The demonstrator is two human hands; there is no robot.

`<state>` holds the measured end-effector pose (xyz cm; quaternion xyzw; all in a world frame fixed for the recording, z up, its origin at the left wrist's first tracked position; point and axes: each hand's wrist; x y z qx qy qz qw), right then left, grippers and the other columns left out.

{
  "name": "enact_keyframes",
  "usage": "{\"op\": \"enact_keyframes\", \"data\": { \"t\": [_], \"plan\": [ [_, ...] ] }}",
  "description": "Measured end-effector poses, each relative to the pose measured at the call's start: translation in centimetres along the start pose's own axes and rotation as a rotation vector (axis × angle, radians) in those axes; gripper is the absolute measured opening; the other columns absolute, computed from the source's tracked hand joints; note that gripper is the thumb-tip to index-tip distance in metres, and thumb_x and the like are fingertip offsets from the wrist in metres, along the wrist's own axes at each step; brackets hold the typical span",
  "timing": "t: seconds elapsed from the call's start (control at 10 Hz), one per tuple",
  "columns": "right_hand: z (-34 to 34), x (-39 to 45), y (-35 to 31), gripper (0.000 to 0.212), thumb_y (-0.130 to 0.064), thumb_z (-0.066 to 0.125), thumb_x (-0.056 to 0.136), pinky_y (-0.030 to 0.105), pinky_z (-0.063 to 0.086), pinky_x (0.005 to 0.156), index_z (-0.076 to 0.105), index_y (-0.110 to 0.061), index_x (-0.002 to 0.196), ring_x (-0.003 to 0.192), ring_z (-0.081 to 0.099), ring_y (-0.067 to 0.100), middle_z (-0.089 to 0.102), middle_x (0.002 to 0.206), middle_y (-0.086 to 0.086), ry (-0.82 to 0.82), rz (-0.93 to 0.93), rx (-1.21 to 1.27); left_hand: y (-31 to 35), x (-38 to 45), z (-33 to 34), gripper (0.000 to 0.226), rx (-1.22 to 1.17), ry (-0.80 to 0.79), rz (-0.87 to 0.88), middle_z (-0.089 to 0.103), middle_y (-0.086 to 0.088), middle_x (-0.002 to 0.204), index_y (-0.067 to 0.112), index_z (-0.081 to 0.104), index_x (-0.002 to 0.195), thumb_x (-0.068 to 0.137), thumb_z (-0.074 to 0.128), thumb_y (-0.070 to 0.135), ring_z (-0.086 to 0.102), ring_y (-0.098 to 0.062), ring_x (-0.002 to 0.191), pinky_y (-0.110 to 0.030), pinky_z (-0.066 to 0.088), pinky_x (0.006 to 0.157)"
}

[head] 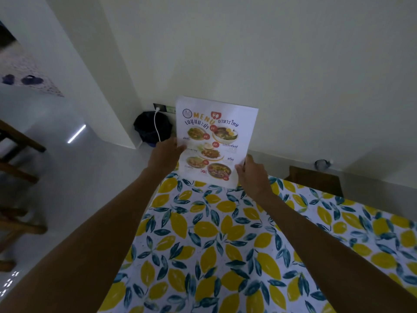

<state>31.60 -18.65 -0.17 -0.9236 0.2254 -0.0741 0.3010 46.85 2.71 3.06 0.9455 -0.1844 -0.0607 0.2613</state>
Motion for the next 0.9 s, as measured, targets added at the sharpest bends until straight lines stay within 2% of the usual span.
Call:
{"op": "enact_keyframes", "data": {
  "t": [0.1,0.2,0.4,0.6,0.7,0.9],
  "plan": [
    [0.0,-0.4,-0.4,0.029,-0.028,0.05,0.098,0.037,0.044,0.065,0.05,0.0,0.102,0.086,0.063,0.041,0.066,0.095,0.024,-0.003,0.03,-0.002,-0.9,-0.3,0.8,0.041,-0.056,-0.032,-0.067,0.066,-0.02,0.094,0.006,0.057,0.098,0.096,0.046,0.045,0.064,-0.037,0.088,-0.037,0.044,0.069],
    [0.0,-0.6,-0.5,0.029,-0.028,0.049,0.098,0.038,0.045,0.066,0.051,0.001,0.102,0.088,0.063,0.041,0.066,0.096,0.024,-0.009,0.042,0.013,-1.0,-0.5,1.1,0.043,-0.054,-0.038,-0.086,0.066,-0.02,0.094,0.006,0.056,0.098,0.096,0.043,0.048,0.063,-0.039,0.088,-0.038,0.045,0.069],
    [-0.2,-0.7,-0.7,0.029,-0.028,0.05,0.098,0.039,0.049,0.069,0.053,0.001,0.101,0.087,0.064,0.039,0.067,0.095,0.022,-0.011,0.057,0.028,0.2,-0.7,0.7,0.041,-0.063,-0.053,-0.12,0.067,-0.017,0.1,0.007,0.06,0.105,0.096,0.042,0.043,0.063,-0.037,0.092,-0.038,0.046,0.075],
    [-0.2,-0.9,-0.9,0.032,-0.03,0.051,0.097,0.041,0.051,0.073,0.053,0.0,0.104,0.09,0.064,0.04,0.067,0.099,0.023,-0.033,0.09,0.058,-0.2,-1.4,0.9,0.044,-0.018,-0.067,-0.073,0.062,-0.027,0.115,0.001,0.05,0.119,0.098,0.044,0.04,0.058,-0.043,0.106,-0.044,0.045,0.081],
    [-0.6,-1.3,-1.3,0.037,-0.033,0.052,0.096,0.046,0.055,0.077,0.051,-0.001,0.113,0.095,0.064,0.042,0.067,0.106,0.025,-0.053,0.133,0.092,0.5,-2.1,0.3,0.047,0.043,-0.094,-0.104,0.06,-0.029,0.118,0.0,0.048,0.121,0.099,0.043,0.04,0.057,-0.044,0.109,-0.047,0.046,0.086],
    [-2.2,-2.7,-1.6,0.047,-0.034,0.053,0.095,0.046,0.052,0.091,0.047,-0.003,0.13,0.113,0.061,0.038,0.064,0.125,0.021,-0.026,0.189,0.187,1.6,-4.0,-1.0,0.047,0.045,-0.076,-0.216,0.063,-0.023,0.114,0.003,0.052,0.12,0.098,0.039,0.043,0.06,-0.041,0.103,-0.046,0.05,0.087]
  ]
}}
Point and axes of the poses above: each hand's wrist, its own x-axis towards the middle knuckle, its own z-axis out of the palm, y = z × x
